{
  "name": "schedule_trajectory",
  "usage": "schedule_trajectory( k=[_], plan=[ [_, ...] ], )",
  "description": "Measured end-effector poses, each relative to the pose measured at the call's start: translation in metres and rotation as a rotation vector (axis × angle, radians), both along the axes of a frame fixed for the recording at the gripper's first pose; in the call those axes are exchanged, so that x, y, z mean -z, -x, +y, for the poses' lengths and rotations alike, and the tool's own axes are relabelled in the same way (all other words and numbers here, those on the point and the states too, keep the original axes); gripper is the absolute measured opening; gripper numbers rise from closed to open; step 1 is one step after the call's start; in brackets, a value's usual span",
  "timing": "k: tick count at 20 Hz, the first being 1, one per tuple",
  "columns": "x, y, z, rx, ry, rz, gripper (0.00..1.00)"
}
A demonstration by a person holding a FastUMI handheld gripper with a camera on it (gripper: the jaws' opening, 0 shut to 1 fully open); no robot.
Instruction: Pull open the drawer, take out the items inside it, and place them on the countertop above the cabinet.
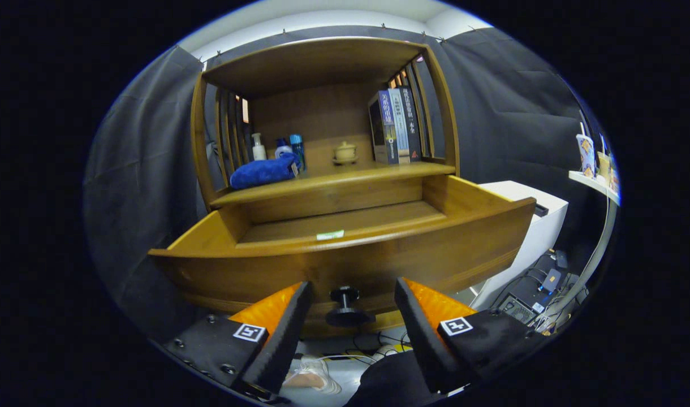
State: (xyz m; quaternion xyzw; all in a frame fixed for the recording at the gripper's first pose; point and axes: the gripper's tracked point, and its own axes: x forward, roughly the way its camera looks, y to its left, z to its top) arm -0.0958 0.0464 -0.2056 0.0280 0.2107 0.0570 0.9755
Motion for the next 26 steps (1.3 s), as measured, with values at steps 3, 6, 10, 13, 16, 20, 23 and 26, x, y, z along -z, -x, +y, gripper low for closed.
schedule_trajectory(
  k=[3, 6, 10, 13, 16, 20, 23, 26],
  plan=[
    [-0.025, 0.003, 0.006, -0.029, -0.027, -0.014, 0.98],
    [-0.052, -0.003, 0.014, -0.05, -0.03, -0.052, 0.98],
    [-0.072, -0.026, 0.019, -0.054, -0.009, -0.059, 0.98],
    [-0.075, -0.052, 0.028, -0.069, -0.018, -0.025, 0.98],
    [-0.078, -0.084, 0.038, -0.084, -0.026, 0.032, 0.99],
    [-0.056, -0.124, 0.044, -0.083, -0.011, 0.164, 0.99],
    [-0.023, -0.138, 0.053, -0.091, -0.023, 0.32, 0.99],
    [0.009, -0.15, 0.055, -0.088, -0.009, 0.442, 0.99]
  ],
)
